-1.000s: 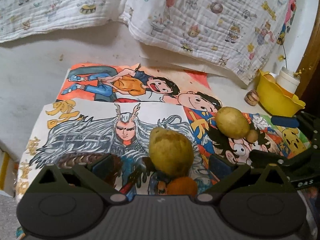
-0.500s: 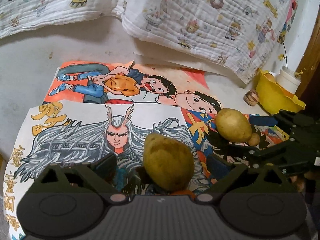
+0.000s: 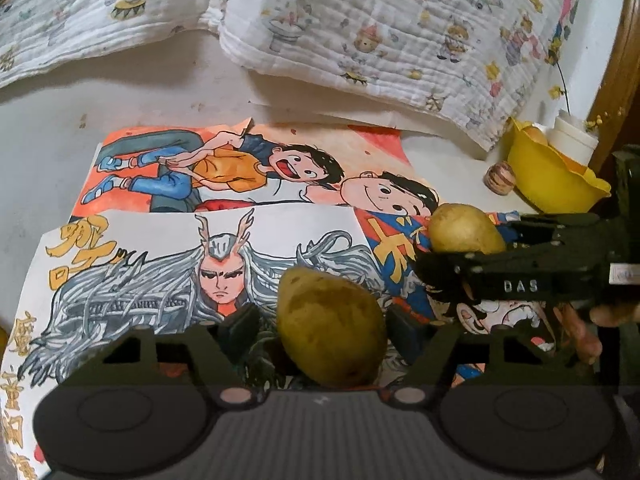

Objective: Organize fruits
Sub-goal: 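Grasp a yellow-green pear with the right tool while the left tool grasps a brownish pear, then lower the yellow-green pear into the tray with the right tool while the left tool releases its pear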

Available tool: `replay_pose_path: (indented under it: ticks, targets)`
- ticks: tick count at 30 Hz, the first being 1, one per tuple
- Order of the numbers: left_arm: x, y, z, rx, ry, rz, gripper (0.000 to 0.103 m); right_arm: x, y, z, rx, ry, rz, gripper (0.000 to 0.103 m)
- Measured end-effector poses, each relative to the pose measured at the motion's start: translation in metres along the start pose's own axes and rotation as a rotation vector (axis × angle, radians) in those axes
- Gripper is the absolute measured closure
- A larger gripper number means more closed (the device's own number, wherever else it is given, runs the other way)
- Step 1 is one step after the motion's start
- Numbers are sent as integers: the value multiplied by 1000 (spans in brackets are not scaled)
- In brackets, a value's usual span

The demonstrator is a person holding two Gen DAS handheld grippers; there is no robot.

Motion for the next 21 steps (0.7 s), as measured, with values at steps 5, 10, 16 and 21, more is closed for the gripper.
replay_pose_path:
  ticks: [5, 10, 16, 21]
  targets:
    - [2, 0, -1, -18, -16, -11, 41, 0, 1, -1, 6, -17, 5, 46]
    - [3, 0, -2, -22, -11, -13, 43, 0, 0, 0, 9, -20, 3, 46]
    - [1, 0, 3, -17, -5, 15, 43, -2, -5, 8, 22, 5, -22, 47]
    - [4, 2, 16, 12, 0, 23, 43, -7, -10, 20, 32, 29, -26, 47]
Point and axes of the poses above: each gripper's, at about its wrist camera, not at the fingertips, and z roughly against the way its jaws point, x to its right, y to its top, the point moved 9 cm from there along -z, roughly the way its jaws point, and after that the axes turned 15 degrees about z, right-handed, at the moved point
